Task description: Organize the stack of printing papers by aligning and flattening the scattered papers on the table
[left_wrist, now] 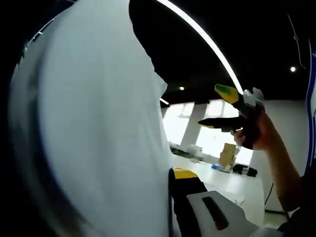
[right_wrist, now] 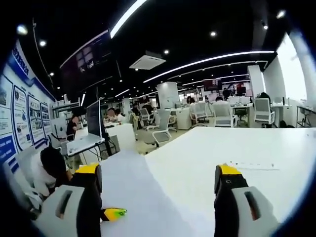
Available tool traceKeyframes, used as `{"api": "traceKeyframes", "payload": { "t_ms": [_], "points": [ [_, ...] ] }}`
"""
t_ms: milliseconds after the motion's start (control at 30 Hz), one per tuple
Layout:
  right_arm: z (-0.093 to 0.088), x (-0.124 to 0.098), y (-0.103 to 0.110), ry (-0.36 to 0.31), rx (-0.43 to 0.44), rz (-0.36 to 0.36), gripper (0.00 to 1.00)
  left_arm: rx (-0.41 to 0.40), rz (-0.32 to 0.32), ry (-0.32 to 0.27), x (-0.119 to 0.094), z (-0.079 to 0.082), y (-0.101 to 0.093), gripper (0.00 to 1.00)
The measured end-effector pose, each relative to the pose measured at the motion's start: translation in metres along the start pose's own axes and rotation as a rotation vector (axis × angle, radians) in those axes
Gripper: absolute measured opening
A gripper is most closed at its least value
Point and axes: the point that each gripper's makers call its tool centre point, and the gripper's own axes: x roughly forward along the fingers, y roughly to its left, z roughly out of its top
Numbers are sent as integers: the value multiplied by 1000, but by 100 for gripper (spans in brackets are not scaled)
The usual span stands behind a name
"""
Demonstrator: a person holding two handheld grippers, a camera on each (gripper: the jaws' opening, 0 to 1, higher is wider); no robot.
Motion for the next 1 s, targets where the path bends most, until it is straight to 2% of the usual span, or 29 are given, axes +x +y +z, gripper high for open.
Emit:
{"api": "traceKeyframes", "payload": {
  "t_ms": [567, 1000],
  "points": [
    [-19, -16, -19, 26, 11, -35, 90, 1, 2, 1, -1, 0, 1, 6],
    [-22, -31, -24, 31, -7, -55, 90, 1, 0, 2, -1, 1, 0, 6]
  ]
}}
